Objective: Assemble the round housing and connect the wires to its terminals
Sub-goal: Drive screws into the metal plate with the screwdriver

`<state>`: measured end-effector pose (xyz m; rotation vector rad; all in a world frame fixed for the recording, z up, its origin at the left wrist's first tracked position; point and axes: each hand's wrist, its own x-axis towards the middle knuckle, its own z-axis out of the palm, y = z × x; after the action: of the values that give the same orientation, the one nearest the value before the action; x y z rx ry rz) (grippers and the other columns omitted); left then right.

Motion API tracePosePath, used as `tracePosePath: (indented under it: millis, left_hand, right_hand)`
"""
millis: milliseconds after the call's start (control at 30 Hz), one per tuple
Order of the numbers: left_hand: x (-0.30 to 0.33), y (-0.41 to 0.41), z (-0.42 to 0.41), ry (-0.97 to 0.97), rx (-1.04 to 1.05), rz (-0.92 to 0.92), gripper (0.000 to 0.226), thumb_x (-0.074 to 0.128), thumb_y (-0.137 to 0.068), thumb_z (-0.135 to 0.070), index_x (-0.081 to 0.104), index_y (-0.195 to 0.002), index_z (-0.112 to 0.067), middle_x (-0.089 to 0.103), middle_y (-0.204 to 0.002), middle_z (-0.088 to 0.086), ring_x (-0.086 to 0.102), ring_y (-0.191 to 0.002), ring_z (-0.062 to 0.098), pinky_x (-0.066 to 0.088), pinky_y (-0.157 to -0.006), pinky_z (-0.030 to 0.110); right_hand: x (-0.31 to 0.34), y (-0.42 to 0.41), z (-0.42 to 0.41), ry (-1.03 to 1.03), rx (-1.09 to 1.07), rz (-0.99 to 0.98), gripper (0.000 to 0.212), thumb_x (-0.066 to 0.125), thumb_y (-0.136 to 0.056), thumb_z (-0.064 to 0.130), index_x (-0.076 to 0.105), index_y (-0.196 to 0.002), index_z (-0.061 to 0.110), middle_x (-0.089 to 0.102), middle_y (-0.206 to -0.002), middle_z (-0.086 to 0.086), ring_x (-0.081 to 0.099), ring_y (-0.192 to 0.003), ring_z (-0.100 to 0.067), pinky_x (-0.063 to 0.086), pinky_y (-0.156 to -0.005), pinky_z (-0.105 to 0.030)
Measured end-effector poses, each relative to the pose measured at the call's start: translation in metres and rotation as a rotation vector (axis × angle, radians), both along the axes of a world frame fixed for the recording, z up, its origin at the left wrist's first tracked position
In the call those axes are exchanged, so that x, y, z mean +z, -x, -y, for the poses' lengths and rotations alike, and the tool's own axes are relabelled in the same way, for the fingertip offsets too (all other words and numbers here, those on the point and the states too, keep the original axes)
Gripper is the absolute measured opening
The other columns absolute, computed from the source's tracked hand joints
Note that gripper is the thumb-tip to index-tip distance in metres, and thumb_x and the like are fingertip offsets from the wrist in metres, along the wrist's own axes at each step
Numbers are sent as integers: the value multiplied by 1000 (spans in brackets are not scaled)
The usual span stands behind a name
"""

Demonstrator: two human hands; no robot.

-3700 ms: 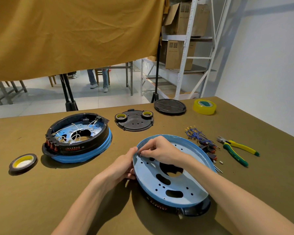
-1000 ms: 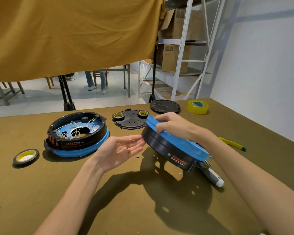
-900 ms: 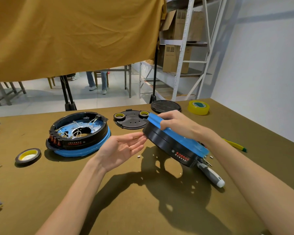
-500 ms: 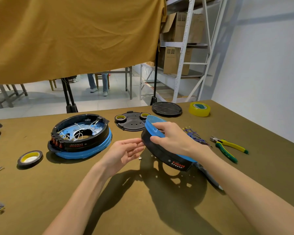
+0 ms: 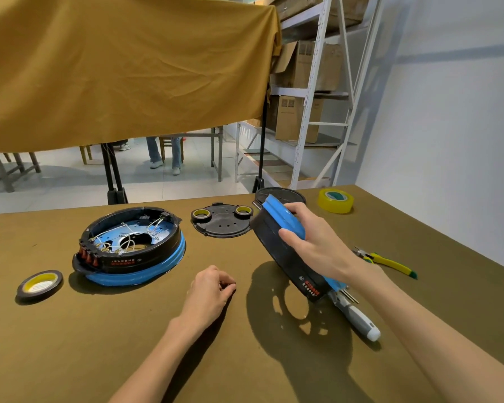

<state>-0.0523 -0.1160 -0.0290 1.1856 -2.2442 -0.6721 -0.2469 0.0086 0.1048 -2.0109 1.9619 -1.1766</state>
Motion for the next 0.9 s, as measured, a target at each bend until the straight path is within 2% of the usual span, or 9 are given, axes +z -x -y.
tracePosePath:
  millis: [100,200,367,467,533,600,700,833,900]
  left_hand:
    - [15,2,-10,-17,-65,-214,10,71,-95,-28,75,-103,-32,69,-99,-17,64,-93,-1,57,-86,22]
    - [48,10,-21,-39,-114,-506,17,72,-95,-24,73,-100,-39,73,-91,-22,67,-93,-5,55,-80,15]
    - [99,41,-39,-128,-162,-841,13,73,-95,-18,80,-104,-24,79,-92,-14,74,-91,4,59,-80,20]
    - [109,64,-50,-283,-133,-949,13,73,-94,-12,79,-105,-16,80,-89,-5,76,-86,8,61,-82,26]
    - [112,78,-55,-353,-120,-1030,14,73,-93,-9,78,-106,-12,80,-89,-1,76,-85,9,61,-78,23]
    - [113,89,-60,-369,-113,-1079,15,74,-93,-8,78,-106,-11,80,-89,-3,77,-85,9,59,-74,19]
    - [115,102,-66,-381,-127,-1098,14,73,-93,-7,79,-105,-12,80,-90,-1,77,-88,13,61,-76,24]
    - [114,111,-72,-375,-154,-1097,13,74,-93,-8,81,-101,-15,80,-90,-3,77,-89,14,62,-78,27]
    - [112,112,-73,-359,-168,-1096,13,75,-91,-9,81,-99,-18,80,-89,-5,77,-88,13,62,-77,26]
  right_hand:
    - [3,12,-6,70,-7,193,30,60,-103,26,49,-128,34,61,-105,25,63,-98,-4,57,-76,-22]
    - [5,23,-10,117,-29,410,26,63,-101,23,56,-126,30,67,-107,19,68,-100,-7,57,-76,-19]
    - [4,35,-16,186,-95,656,31,65,-98,15,62,-129,20,76,-104,7,73,-94,-12,57,-70,-18]
    - [5,40,-19,177,-94,696,35,65,-99,16,61,-133,17,76,-108,3,74,-96,-17,58,-70,-22]
    - [4,42,-21,174,-86,725,36,65,-98,17,61,-134,16,76,-112,-2,73,-100,-23,60,-76,-29]
    - [2,45,-23,175,-81,758,36,64,-98,18,61,-133,15,75,-113,-5,73,-103,-27,60,-83,-39]
    - [0,50,-28,171,-72,796,39,65,-97,16,58,-135,15,74,-114,-10,73,-101,-32,59,-87,-46]
    - [4,56,-33,181,-121,691,47,72,-94,21,54,-137,17,78,-102,-6,76,-89,-26,62,-74,-34]
    - [7,58,-34,171,-158,614,68,85,-80,34,50,-138,26,79,-99,4,77,-86,-17,62,-70,-26]
